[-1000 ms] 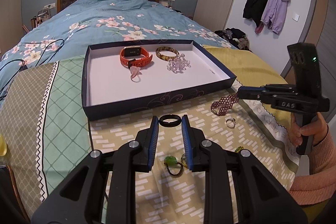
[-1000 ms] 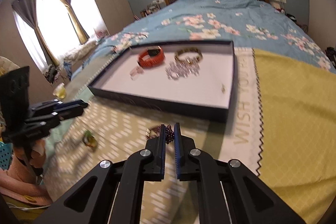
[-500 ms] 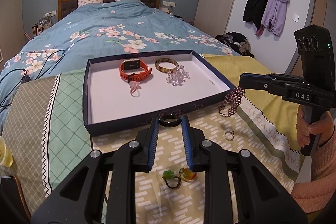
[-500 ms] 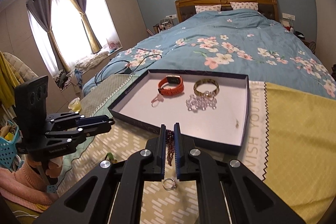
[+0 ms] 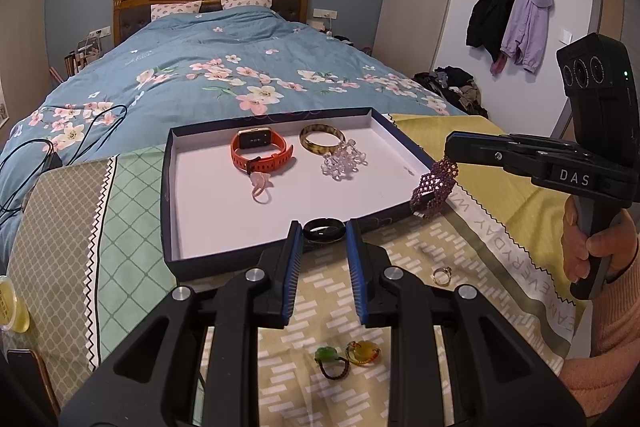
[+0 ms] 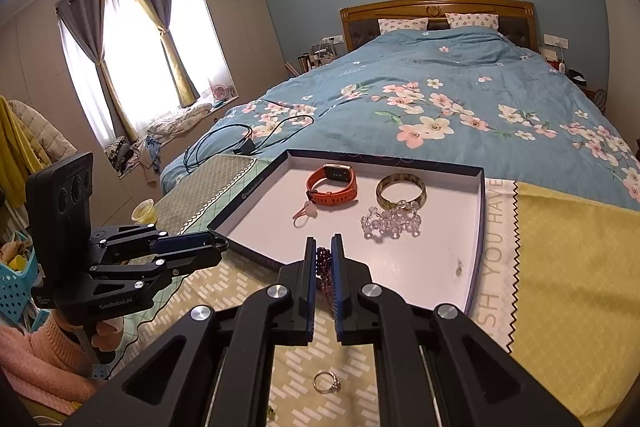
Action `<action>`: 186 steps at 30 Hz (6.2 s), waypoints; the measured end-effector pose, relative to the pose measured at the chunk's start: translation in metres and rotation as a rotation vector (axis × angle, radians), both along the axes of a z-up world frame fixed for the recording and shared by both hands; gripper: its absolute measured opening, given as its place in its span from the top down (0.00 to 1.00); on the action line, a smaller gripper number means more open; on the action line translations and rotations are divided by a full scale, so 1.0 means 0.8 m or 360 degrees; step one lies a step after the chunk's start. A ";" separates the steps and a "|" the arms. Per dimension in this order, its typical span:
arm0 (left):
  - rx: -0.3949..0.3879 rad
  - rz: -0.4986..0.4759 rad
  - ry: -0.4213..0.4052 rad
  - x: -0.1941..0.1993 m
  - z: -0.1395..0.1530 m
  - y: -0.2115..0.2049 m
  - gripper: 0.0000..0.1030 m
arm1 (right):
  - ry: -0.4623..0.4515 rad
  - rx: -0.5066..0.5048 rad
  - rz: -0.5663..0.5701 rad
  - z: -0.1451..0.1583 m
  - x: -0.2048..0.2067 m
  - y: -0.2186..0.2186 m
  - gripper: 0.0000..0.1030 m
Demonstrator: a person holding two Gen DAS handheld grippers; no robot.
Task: Organize jewelry
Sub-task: 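Carry the beaded bracelet to the tray with the right tool while the left tool carries the ring, then lower the beaded bracelet into the tray and open the right tool while the left tool releases the black ring, then withdraw both tools from the tray toward the rings on the bedspread, then grasp the green-gem gold ring with the right tool while the left tool grasps the amber stone ring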
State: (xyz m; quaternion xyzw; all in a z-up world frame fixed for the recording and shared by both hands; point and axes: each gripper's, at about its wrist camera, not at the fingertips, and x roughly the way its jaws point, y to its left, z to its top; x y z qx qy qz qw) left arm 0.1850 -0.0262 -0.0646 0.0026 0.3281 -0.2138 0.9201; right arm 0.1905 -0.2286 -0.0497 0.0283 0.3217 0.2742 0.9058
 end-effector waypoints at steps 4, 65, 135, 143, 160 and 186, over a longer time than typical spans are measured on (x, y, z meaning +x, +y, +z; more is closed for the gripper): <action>0.0002 0.0009 0.0003 0.007 0.000 0.001 0.78 | -0.0012 0.0003 -0.0003 0.004 0.007 0.003 0.95; 0.0042 0.0078 0.0170 0.110 -0.033 -0.007 0.78 | 0.0174 0.0094 -0.0015 -0.034 0.114 0.026 0.94; 0.0054 0.0095 0.0071 0.032 -0.018 0.025 0.47 | 0.0136 -0.0105 -0.0055 -0.051 -0.001 -0.005 0.38; 0.0079 -0.0044 0.0067 -0.034 -0.027 0.022 0.47 | 0.0215 -0.0151 0.0036 -0.077 -0.050 0.002 0.46; 0.0095 -0.0210 0.0149 -0.079 -0.053 -0.001 0.58 | 0.0300 -0.0161 0.0157 -0.100 -0.092 0.030 0.49; 0.0191 -0.0183 0.0248 -0.049 -0.071 -0.018 0.66 | 0.0296 -0.0167 0.0176 -0.102 -0.098 0.036 0.58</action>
